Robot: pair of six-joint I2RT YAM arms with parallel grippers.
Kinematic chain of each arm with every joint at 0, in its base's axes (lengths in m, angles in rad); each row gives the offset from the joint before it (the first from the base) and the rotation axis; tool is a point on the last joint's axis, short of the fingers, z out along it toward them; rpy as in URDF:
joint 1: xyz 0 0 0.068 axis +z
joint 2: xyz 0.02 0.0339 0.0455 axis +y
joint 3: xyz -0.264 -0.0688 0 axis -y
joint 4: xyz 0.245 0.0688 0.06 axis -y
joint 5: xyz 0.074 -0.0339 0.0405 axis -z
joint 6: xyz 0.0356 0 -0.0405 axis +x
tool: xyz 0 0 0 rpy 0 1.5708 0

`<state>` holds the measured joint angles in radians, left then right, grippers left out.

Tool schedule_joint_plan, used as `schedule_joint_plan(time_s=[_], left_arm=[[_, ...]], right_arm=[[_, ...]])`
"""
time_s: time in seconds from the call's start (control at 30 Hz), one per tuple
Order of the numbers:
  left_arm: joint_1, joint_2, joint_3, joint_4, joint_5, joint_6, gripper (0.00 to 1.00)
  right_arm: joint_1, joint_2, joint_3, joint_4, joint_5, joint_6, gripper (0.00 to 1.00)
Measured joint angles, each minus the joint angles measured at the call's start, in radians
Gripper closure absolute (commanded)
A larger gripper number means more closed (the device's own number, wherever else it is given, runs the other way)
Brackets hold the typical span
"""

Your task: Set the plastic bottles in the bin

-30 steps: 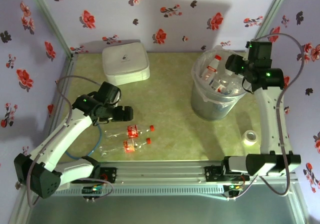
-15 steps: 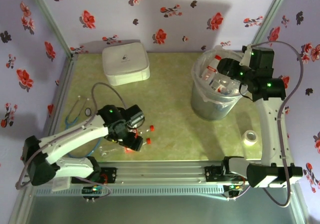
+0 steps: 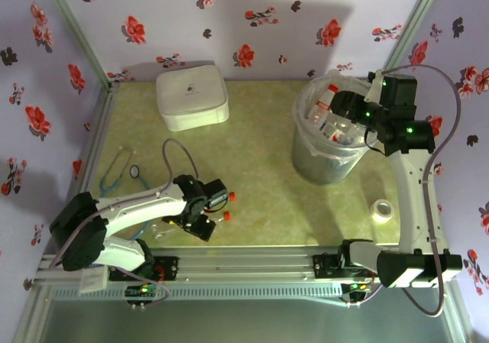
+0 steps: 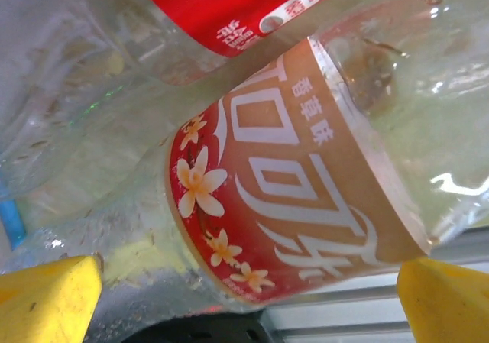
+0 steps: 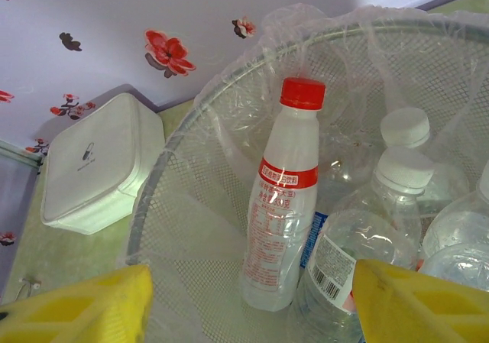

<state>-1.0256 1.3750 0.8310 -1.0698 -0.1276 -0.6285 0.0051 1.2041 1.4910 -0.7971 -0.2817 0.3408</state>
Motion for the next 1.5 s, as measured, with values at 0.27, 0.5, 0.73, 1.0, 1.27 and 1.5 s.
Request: schedule_joint_plan(time_s=[0.27, 0.5, 0.73, 1.0, 1.27, 1.5], left_arm=[[0.000, 0.049, -0.013, 0.095, -0.004, 0.030, 0.15], [0.000, 0.106, -0.001, 0.163, -0.004, 0.064, 0.28], [0.000, 0.117, 0.096, 0.177, -0.010, 0.094, 0.36], [0.035, -0.100, 0.201, 0.198, 0.010, 0.136, 0.40], [0.229, -0.276, 0.197, 0.509, 0.231, 0.169, 0.42], [0.261, -0.257, 0.166, 0.778, 0.405, 0.167, 0.41]], right_arm=[[0.000, -0.001, -0.010, 0.000, 0.000, 0.000, 0.29], [0.000, -0.017, -0.010, 0.000, 0.000, 0.000, 0.29], [0.000, -0.040, -0.010, -0.012, 0.000, 0.000, 0.29], [0.004, -0.121, -0.082, 0.057, -0.219, 0.030, 0.31], [0.197, -0.130, -0.146, 0.169, -0.434, 0.058, 0.34], [0.364, -0.049, -0.155, 0.245, -0.480, 0.061, 0.36]])
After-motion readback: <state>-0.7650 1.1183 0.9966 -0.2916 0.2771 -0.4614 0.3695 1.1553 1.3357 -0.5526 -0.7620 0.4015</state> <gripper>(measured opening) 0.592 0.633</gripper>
